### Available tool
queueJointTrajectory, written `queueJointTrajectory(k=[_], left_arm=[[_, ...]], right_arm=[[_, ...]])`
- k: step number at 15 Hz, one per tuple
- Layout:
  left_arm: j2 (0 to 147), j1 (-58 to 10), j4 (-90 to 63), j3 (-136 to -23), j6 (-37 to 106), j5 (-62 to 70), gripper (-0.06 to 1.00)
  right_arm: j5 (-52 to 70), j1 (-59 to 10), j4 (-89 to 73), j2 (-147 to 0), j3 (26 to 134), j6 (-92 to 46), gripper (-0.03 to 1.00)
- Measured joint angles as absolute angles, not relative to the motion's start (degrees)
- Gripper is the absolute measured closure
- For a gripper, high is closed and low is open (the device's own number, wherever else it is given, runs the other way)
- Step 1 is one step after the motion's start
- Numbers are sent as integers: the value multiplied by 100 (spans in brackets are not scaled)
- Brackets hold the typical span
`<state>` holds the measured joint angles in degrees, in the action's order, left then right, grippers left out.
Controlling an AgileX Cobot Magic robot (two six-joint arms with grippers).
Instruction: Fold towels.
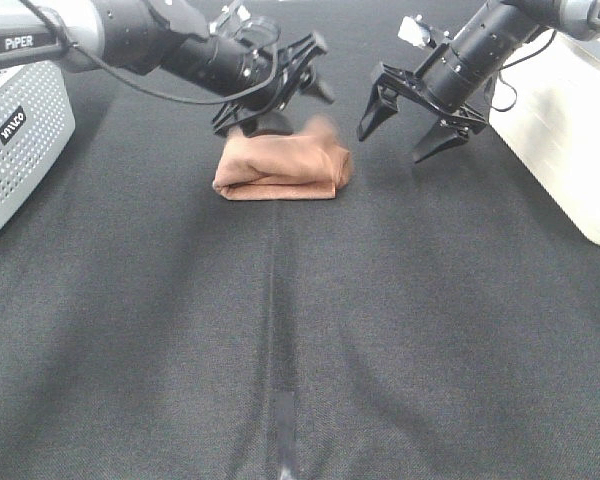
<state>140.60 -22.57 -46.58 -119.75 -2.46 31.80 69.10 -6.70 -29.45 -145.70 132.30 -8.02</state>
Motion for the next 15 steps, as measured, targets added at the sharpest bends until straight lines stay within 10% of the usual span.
queueJointTrajectory(k=[15], left_arm=[[13774,-871,-3231,-12806,-246,3839,26]], right_arm=[[6194,-1541,-6308,-14840,13230,-1919,11]])
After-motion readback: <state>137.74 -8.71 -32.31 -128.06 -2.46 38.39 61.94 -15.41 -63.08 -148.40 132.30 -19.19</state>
